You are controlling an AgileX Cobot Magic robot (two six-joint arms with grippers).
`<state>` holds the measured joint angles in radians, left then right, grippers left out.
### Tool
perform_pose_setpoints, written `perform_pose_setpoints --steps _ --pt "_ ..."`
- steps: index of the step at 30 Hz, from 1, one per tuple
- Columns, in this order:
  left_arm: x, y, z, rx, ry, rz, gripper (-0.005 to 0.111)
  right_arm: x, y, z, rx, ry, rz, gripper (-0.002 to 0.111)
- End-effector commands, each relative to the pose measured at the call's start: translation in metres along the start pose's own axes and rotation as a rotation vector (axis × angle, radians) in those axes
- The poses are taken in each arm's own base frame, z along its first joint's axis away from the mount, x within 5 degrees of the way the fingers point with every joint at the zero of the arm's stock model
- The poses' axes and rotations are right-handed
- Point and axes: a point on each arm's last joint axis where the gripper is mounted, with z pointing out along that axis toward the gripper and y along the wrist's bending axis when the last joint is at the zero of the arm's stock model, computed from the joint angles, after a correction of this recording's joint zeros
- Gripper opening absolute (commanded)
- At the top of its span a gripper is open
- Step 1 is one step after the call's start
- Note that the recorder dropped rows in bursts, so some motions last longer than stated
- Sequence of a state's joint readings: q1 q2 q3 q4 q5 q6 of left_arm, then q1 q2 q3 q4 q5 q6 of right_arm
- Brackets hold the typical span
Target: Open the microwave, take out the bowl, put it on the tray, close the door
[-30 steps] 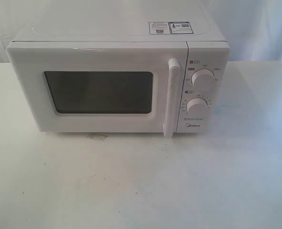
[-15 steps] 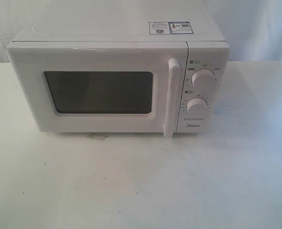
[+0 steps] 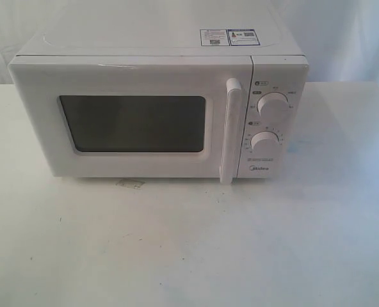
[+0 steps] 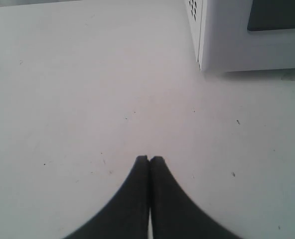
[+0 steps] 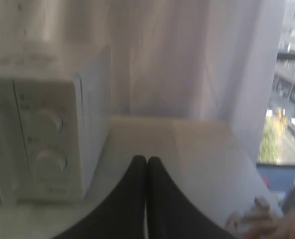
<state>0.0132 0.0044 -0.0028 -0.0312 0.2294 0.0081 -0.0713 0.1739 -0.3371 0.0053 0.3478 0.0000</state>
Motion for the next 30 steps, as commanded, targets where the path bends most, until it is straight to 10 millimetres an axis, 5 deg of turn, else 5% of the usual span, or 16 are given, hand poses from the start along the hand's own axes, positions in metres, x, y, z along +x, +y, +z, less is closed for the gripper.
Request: perform_pose_setpoints --steps 1,7,16,19,24,30 --pt "0.001 0.0 0.0 0.0 0.0 -0.013 0.0 0.01 0.0 0.007 0.005 0.151 0.007 0.0" --pt "0.001 0.0 0.0 0.0 0.0 -0.013 0.0 0.009 0.001 0.007 -0.005 0.139 0.04 0.0" --pt "0.001 0.0 0.0 0.0 0.0 -0.013 0.0 0.0 0.013 0.008 -0.139 0.06 0.353 0.0" --pt "0.001 0.0 0.0 0.0 0.0 -0.013 0.0 -0.008 0.026 0.01 -0.294 0.024 0.23 0.0" --pt "0.001 0.0 0.0 0.0 0.0 -0.013 0.0 -0.023 0.07 0.014 -0.87 0.03 -0.065 0.0" --pt "0.001 0.0 0.0 0.0 0.0 -0.013 0.0 -0.016 0.066 0.06 -0.796 0.202 -0.002 0.0"
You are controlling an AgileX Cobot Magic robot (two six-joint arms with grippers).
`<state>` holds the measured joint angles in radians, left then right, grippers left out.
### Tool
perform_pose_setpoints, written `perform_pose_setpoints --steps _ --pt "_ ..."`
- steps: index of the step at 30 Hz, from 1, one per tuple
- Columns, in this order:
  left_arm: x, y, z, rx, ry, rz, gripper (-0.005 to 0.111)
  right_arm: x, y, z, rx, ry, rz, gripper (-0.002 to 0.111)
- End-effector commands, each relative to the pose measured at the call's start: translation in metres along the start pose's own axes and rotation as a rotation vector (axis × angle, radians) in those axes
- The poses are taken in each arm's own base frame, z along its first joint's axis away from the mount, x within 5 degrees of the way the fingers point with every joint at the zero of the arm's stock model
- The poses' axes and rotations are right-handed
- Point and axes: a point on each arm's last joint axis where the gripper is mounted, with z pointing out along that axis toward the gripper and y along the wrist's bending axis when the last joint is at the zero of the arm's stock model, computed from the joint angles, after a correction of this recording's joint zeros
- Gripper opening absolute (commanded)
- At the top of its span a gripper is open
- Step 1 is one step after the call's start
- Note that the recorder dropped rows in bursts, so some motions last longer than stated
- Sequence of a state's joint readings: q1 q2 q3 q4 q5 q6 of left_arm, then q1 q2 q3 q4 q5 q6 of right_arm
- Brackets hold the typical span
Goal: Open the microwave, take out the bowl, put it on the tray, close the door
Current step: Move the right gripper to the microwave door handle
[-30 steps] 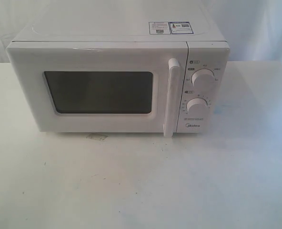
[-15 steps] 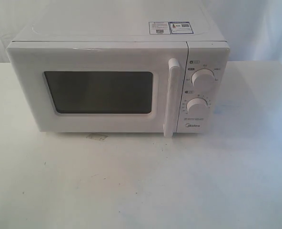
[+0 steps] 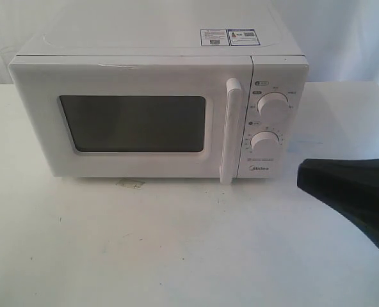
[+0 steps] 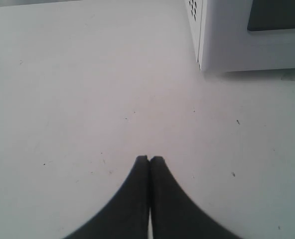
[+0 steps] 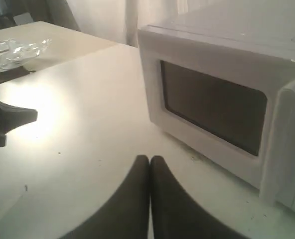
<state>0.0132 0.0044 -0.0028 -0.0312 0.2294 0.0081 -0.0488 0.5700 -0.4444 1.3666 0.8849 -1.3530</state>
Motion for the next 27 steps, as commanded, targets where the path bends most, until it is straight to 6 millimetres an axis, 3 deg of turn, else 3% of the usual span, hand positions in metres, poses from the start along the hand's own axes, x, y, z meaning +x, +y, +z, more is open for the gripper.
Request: perform_pose_setpoints --steps 1,7,12,22,24,27 --pt "0.001 0.0 0.0 0.0 0.0 -0.013 0.0 0.006 -0.035 0.019 0.135 0.072 0.067 0.0" --pt "0.001 0.0 0.0 0.0 0.0 -0.013 0.0 0.017 -0.061 0.042 0.139 0.19 0.091 0.0" --pt "0.001 0.0 0.0 0.0 0.0 -0.013 0.0 0.021 -0.065 0.062 0.082 0.255 0.075 0.0" --pt "0.001 0.0 0.0 0.0 0.0 -0.013 0.0 0.004 -0.082 0.092 0.173 0.271 -0.065 0.0" --pt "0.001 0.0 0.0 0.0 0.0 -0.013 0.0 0.001 -0.087 0.099 0.185 0.275 -0.069 0.005" --pt "0.001 0.0 0.0 0.0 0.0 -0.013 0.0 -0.003 -0.093 0.111 0.171 0.287 -0.092 0.023"
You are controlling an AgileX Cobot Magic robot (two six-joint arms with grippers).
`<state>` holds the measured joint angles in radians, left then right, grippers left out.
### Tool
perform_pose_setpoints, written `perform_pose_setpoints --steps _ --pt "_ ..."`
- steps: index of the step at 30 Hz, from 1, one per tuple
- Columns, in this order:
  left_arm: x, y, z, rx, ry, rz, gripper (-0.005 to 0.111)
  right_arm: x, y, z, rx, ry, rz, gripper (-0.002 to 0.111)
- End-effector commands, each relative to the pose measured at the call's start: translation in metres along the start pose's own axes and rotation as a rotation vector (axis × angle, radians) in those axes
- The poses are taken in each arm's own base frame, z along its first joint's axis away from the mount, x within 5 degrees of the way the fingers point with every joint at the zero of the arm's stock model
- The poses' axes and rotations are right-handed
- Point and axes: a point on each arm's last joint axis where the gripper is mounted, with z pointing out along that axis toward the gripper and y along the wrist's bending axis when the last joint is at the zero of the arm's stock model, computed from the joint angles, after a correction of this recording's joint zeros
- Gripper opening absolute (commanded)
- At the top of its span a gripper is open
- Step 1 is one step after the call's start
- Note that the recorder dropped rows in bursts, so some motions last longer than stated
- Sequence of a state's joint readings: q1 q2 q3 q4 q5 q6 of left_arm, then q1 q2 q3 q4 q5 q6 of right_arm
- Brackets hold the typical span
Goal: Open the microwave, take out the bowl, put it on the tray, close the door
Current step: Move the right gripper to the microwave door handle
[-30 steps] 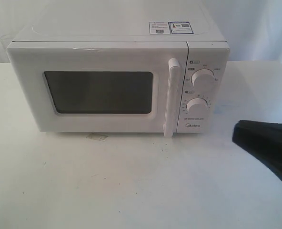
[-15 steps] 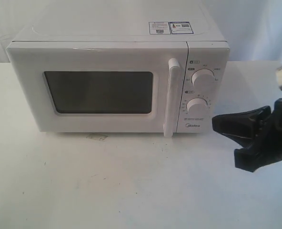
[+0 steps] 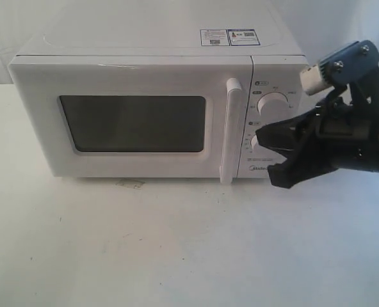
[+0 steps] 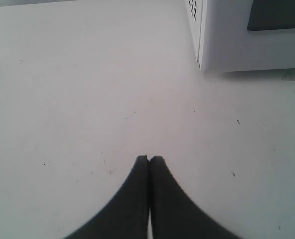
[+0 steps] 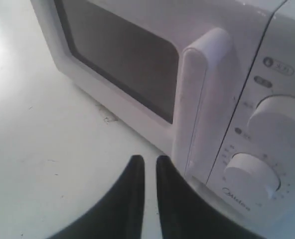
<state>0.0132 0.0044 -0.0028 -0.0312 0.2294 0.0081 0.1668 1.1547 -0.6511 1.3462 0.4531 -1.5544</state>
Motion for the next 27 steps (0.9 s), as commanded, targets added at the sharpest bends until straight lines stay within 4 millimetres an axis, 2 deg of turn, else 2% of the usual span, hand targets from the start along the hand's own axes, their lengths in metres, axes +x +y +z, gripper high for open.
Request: perform_pose_setpoints --steps 1,4,6,14,19,27 --pt "0.001 0.0 0.0 0.0 0.0 -0.013 0.0 -0.009 -0.008 0.018 0.0 0.016 -0.067 0.035" --pt "0.001 0.0 0.0 0.0 0.0 -0.013 0.0 -0.012 -0.015 0.029 -0.001 0.028 -0.101 0.06" --pt "0.001 0.0 0.0 0.0 0.0 -0.013 0.0 -0.014 -0.02 0.035 0.017 0.036 -0.098 0.067" --pt "0.001 0.0 0.0 0.0 0.0 -0.013 0.0 -0.017 -0.031 0.064 -0.023 0.068 -0.085 0.067" --pt "0.001 0.0 0.0 0.0 0.0 -0.013 0.0 -0.026 -0.035 0.067 -0.022 0.045 -0.16 0.065" --pt "0.001 0.0 0.0 0.0 0.0 -0.013 0.0 -0.02 -0.038 0.081 -0.048 0.062 -0.105 0.046"
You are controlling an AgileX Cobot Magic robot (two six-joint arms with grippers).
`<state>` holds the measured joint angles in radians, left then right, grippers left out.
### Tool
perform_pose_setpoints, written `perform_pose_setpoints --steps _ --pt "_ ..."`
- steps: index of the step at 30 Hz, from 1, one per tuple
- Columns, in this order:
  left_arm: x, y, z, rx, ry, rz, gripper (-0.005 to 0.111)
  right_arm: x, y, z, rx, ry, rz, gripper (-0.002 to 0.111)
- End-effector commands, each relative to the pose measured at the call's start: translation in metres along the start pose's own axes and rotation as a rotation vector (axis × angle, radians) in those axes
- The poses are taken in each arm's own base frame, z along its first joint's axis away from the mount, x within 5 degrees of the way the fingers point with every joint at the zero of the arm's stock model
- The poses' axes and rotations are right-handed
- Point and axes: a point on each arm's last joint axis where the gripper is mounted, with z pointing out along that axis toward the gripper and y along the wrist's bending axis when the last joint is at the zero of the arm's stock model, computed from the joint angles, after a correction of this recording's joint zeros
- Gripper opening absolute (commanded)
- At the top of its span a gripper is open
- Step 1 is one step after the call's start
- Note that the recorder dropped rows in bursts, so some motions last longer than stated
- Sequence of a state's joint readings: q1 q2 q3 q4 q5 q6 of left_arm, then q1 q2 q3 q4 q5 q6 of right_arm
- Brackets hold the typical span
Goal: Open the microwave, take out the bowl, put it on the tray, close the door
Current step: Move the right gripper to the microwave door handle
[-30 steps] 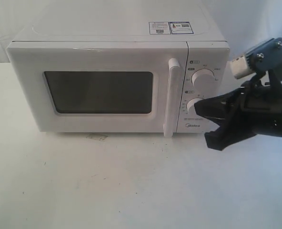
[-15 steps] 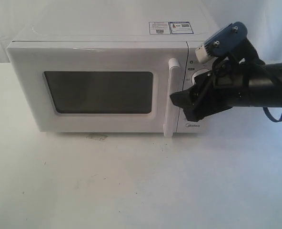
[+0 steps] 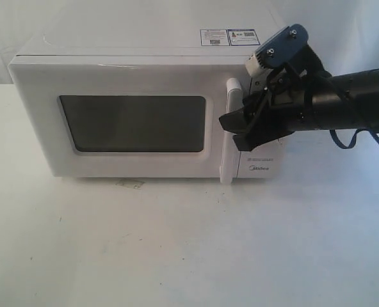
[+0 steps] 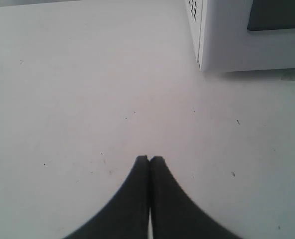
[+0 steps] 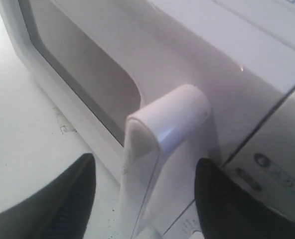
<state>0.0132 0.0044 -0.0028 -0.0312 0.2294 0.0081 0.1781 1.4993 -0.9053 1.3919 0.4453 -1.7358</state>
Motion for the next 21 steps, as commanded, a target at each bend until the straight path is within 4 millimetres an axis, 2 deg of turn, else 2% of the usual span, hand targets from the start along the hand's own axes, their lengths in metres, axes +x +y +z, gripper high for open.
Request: perform_pose_setpoints --steps 1,6,15,17,19,21 --pt "0.001 0.0 0.0 0.0 0.0 -0.013 0.0 0.0 0.001 0.007 -0.041 -0.002 0.007 0.042" --pt "0.001 0.0 0.0 0.0 0.0 -0.013 0.0 -0.004 0.001 0.014 -0.1 -0.021 0.021 0.027" --pt "0.001 0.0 0.0 0.0 0.0 -0.013 0.0 -0.009 0.001 0.022 -0.157 -0.04 0.028 0.024" --pt "0.001 0.0 0.0 0.0 0.0 -0.013 0.0 -0.009 0.002 0.022 -0.168 -0.041 0.029 0.017" --pt "0.001 0.0 0.0 0.0 0.0 -0.013 0.0 -0.009 0.002 0.022 -0.17 -0.041 0.029 0.003" --pt "0.001 0.0 0.0 0.0 0.0 -0.013 0.0 -0.009 0.002 0.022 -0.17 -0.042 0.019 0.0"
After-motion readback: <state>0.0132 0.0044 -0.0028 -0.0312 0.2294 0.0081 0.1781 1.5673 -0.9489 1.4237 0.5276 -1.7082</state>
